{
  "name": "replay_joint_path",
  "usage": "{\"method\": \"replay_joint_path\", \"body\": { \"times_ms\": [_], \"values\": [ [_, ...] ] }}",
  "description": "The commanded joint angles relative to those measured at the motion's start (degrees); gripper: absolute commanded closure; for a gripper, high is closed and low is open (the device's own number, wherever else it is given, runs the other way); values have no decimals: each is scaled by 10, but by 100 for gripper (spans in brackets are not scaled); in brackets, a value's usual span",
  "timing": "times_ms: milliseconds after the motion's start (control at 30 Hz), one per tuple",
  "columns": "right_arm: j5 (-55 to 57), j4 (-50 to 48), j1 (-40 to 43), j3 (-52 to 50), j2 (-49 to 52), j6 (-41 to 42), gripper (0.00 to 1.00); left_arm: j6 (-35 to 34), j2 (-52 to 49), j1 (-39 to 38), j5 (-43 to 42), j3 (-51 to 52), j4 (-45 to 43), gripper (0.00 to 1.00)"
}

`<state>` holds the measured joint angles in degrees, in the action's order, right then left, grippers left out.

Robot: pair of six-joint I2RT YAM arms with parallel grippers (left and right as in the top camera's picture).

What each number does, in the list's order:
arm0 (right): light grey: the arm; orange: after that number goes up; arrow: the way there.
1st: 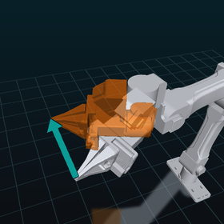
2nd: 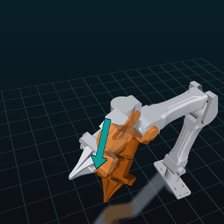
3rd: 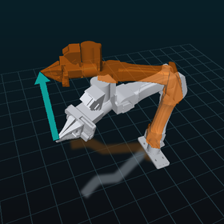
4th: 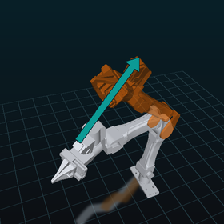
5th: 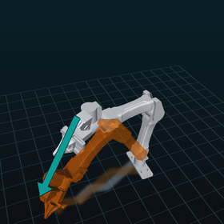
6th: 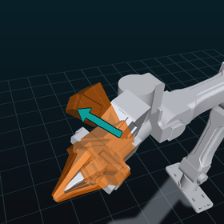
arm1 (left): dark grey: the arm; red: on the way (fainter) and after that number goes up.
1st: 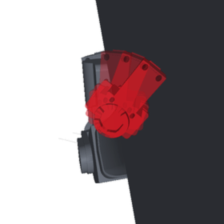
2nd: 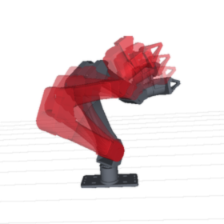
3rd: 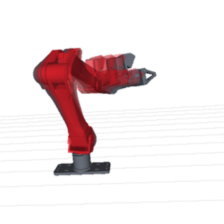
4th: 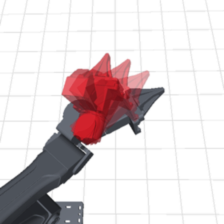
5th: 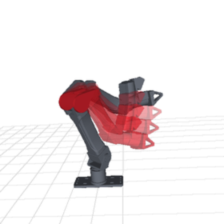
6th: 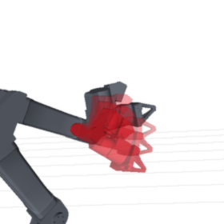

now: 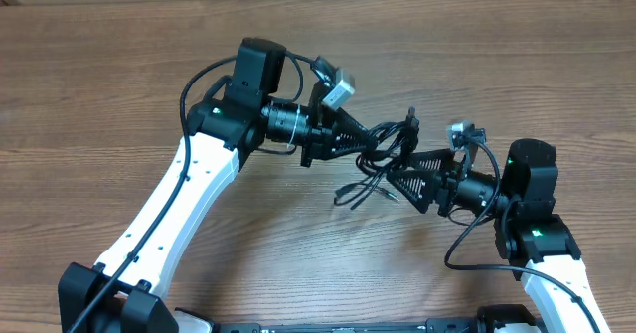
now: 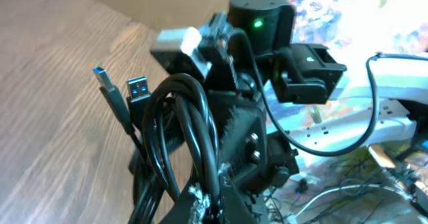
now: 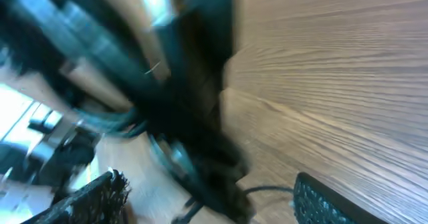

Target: Untangle cables

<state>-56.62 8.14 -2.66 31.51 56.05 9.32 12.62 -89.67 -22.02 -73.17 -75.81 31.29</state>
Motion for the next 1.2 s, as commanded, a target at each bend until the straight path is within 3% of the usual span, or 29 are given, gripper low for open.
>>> {"method": "replay_joint_path", "body": {
  "times_ms": [0,100,267,333,400,433,667,733,800,967,1167],
  "values": [
    [-69,-4,1,8,0,-54,21,8,10,2,-61,-13,-33,96],
    [-74,-4,1,8,0,-54,32,9,10,2,-60,-13,-31,96],
    [-119,-32,1,8,0,-53,68,8,10,2,-59,-13,-31,96],
    [-121,-32,1,8,0,-53,75,8,10,2,-59,-13,-31,96],
    [-120,-32,1,8,0,-53,92,8,10,3,-59,-13,-31,96],
    [-120,-32,1,8,0,-53,96,8,10,3,-59,-13,-31,96],
    [-114,-32,1,8,0,-51,96,-9,10,3,-43,-13,-31,94],
    [-109,-32,1,8,0,-49,96,-12,10,3,-42,-13,-31,63],
    [-99,-31,1,8,0,-47,96,-33,10,3,-42,-13,-31,0],
    [-94,-32,2,8,0,-45,96,-41,10,5,-25,-13,-12,0],
    [-55,-64,2,8,0,57,96,-1,10,11,-9,-13,31,0]
  ]
}}
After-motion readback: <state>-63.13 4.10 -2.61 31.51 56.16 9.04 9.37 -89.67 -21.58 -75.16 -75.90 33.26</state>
